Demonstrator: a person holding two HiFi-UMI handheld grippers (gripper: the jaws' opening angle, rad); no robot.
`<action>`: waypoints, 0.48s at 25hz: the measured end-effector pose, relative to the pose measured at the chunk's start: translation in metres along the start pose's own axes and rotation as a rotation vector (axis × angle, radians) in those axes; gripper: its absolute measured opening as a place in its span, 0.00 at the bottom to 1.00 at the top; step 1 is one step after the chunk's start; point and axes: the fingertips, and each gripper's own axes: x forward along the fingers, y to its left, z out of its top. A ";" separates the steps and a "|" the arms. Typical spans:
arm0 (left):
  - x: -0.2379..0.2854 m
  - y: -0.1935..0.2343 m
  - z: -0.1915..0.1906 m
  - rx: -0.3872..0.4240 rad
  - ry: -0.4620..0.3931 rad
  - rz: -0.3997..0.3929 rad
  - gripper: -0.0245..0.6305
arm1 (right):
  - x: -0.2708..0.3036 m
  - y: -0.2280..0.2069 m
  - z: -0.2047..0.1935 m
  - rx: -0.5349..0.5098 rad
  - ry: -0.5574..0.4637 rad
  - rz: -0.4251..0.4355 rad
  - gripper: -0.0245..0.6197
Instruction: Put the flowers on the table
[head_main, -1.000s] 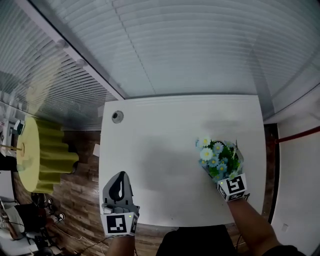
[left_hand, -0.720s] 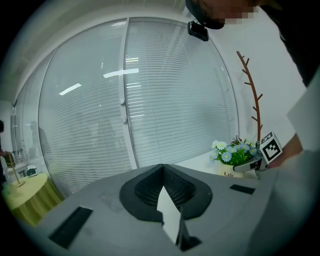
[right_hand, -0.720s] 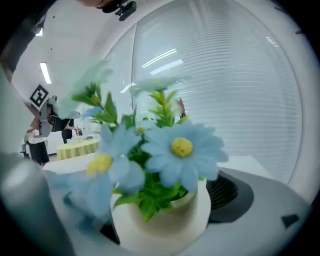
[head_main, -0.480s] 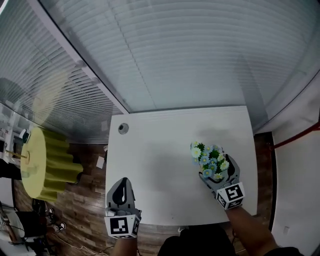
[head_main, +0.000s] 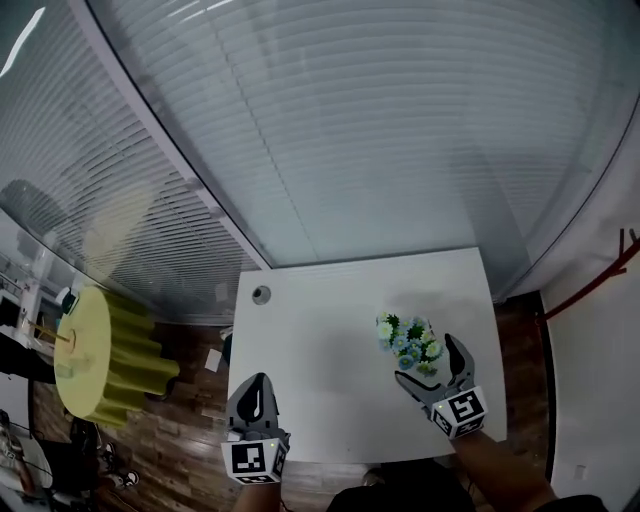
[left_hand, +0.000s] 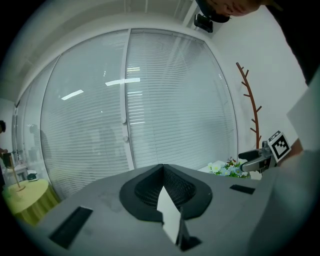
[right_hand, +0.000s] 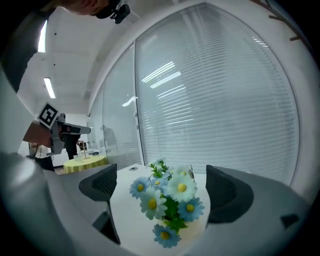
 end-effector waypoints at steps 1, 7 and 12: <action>0.000 -0.003 0.002 0.003 -0.006 -0.007 0.04 | -0.003 0.000 0.005 0.005 -0.014 0.007 0.88; -0.016 -0.018 0.035 0.024 -0.068 -0.023 0.04 | -0.036 -0.005 0.046 -0.022 -0.070 0.018 0.88; -0.019 -0.010 0.035 0.028 -0.083 0.008 0.04 | -0.047 -0.009 0.061 -0.015 -0.088 0.032 0.88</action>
